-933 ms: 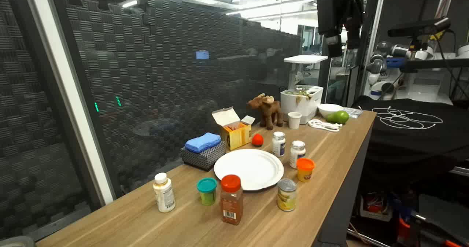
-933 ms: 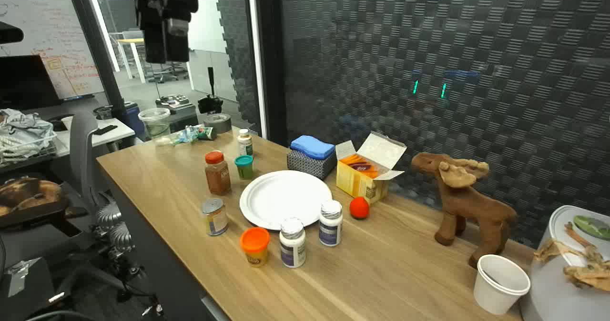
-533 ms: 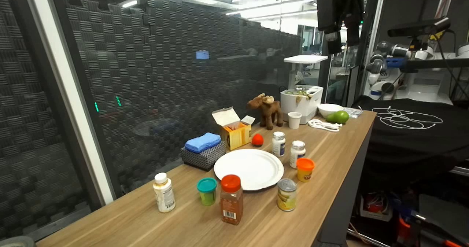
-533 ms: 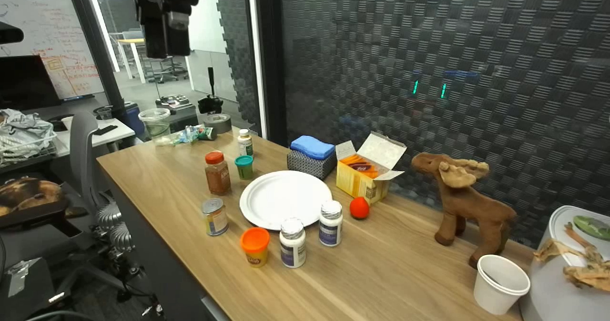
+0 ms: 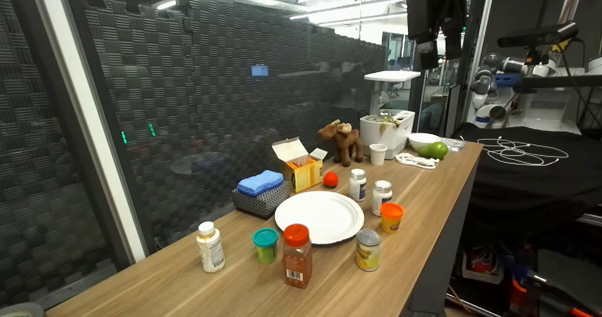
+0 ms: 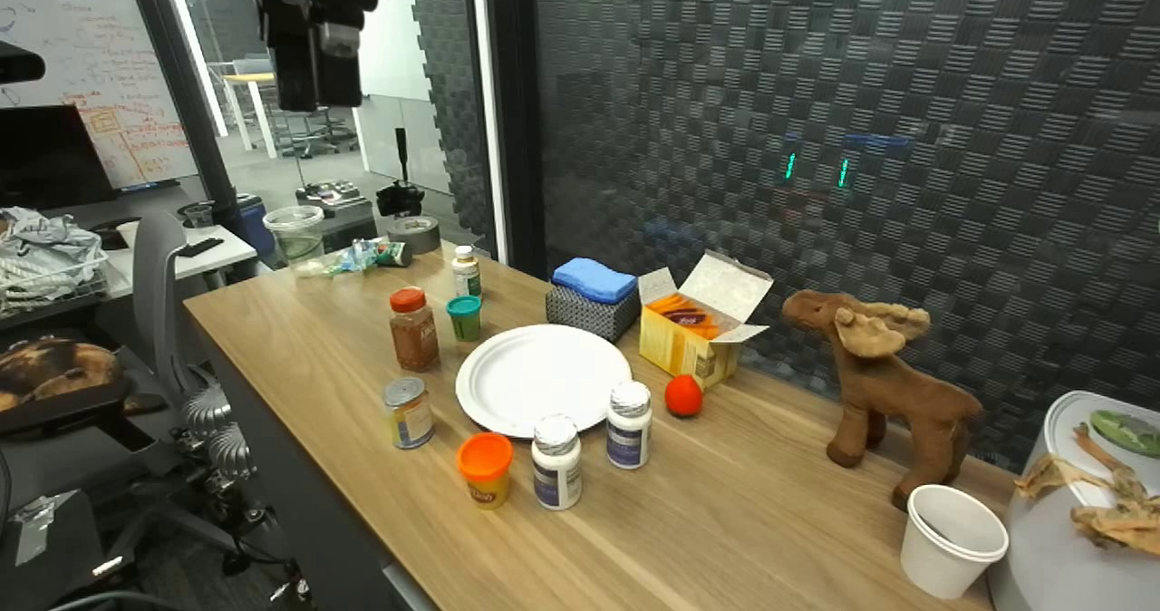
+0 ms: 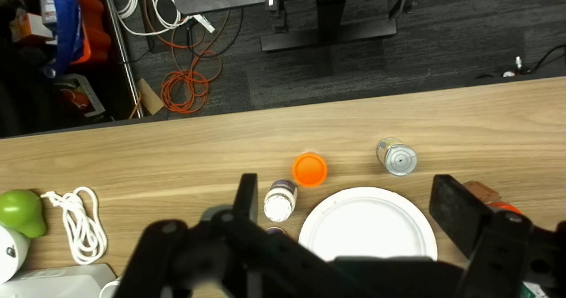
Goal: Put the orange object and the bottles on the plate
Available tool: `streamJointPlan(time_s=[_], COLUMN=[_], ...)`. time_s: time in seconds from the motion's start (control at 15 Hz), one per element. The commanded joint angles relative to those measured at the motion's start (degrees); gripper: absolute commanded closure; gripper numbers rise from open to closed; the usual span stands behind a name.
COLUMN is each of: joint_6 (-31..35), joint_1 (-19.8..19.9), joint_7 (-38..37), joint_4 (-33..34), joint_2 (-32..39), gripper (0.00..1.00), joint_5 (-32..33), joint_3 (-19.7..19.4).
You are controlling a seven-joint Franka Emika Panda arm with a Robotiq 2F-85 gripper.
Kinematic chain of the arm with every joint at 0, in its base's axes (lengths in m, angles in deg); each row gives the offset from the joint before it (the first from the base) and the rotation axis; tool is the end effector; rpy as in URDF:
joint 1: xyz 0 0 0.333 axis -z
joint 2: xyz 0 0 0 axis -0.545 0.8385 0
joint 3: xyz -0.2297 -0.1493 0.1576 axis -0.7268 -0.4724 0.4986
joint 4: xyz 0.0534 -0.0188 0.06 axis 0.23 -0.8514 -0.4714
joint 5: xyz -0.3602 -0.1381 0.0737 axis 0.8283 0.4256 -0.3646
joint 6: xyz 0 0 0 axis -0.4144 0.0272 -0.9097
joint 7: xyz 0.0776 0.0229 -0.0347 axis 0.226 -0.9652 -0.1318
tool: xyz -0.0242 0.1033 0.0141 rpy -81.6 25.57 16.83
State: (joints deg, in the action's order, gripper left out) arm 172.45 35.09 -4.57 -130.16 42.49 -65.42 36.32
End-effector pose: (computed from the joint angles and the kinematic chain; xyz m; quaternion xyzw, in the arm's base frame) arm 0.4443 0.0009 0.5363 0.9931 -0.0438 -0.0824 0.0711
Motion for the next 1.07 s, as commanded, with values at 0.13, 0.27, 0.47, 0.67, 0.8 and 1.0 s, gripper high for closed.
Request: streamJointPlan(time_s=[0.13,0.27,0.47,0.67,0.8,1.0], joint_6=[-1.0,0.8,8.9,12.7,13.8,15.3], joint_1=[-1.5,-1.7,-1.9,-1.8,-1.5,-1.1], joint_7=[-4.5,-6.0,-5.9,-4.0,-2.8,-0.3], joint_4=[9.8,14.6,19.4,23.0,25.2,28.2], joint_2=[7.9,11.9,18.1,24.0,28.0,32.9], gripper=[0.0,0.0,0.0,0.0,0.0,0.0], joint_5=[0.5,1.1,0.7,1.5,1.5,0.4], joint_3=[1.0,1.2,0.3,-0.9,-2.1,-3.6])
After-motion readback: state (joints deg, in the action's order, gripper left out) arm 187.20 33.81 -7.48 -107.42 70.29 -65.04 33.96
